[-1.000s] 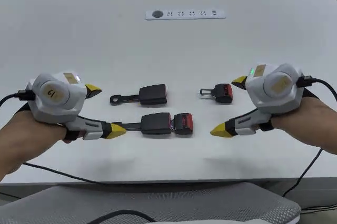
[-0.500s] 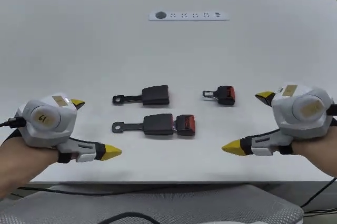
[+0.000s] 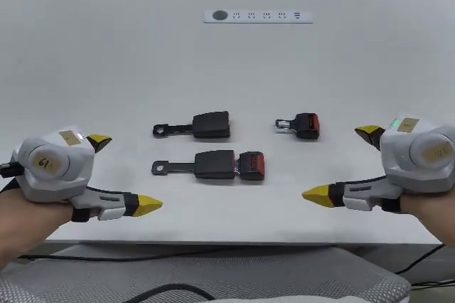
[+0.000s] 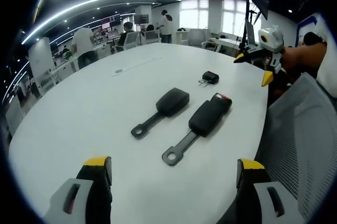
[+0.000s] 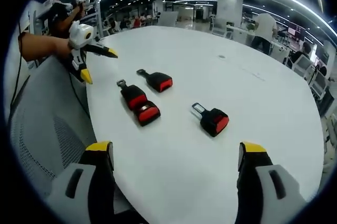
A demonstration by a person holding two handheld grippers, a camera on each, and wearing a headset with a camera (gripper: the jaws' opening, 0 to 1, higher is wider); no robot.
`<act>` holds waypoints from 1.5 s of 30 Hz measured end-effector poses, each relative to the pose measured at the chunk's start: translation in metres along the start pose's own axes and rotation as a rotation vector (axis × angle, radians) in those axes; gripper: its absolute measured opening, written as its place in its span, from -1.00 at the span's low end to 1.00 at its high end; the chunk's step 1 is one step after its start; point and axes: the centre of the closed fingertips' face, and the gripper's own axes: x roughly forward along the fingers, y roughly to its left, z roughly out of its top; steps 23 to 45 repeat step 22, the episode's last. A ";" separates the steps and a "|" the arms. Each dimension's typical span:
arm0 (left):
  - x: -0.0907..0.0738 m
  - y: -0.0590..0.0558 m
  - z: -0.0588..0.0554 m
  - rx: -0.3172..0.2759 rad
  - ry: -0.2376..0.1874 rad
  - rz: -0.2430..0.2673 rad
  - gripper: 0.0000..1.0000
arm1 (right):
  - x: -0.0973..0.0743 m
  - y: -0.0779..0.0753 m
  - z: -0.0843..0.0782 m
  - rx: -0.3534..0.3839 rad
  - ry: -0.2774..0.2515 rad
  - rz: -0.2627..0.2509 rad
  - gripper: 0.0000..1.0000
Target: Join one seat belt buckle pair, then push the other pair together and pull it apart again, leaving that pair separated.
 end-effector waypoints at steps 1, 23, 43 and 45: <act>0.000 -0.002 0.005 -0.019 -0.030 -0.004 1.00 | 0.000 0.002 -0.002 0.003 0.005 0.003 0.98; -0.011 -0.008 0.011 -0.058 -0.075 -0.010 1.00 | -0.003 0.009 0.009 -0.057 -0.024 -0.013 0.95; -0.011 -0.008 0.011 -0.058 -0.075 -0.010 1.00 | -0.003 0.009 0.009 -0.057 -0.024 -0.013 0.95; -0.011 -0.008 0.011 -0.058 -0.075 -0.010 1.00 | -0.003 0.009 0.009 -0.057 -0.024 -0.013 0.95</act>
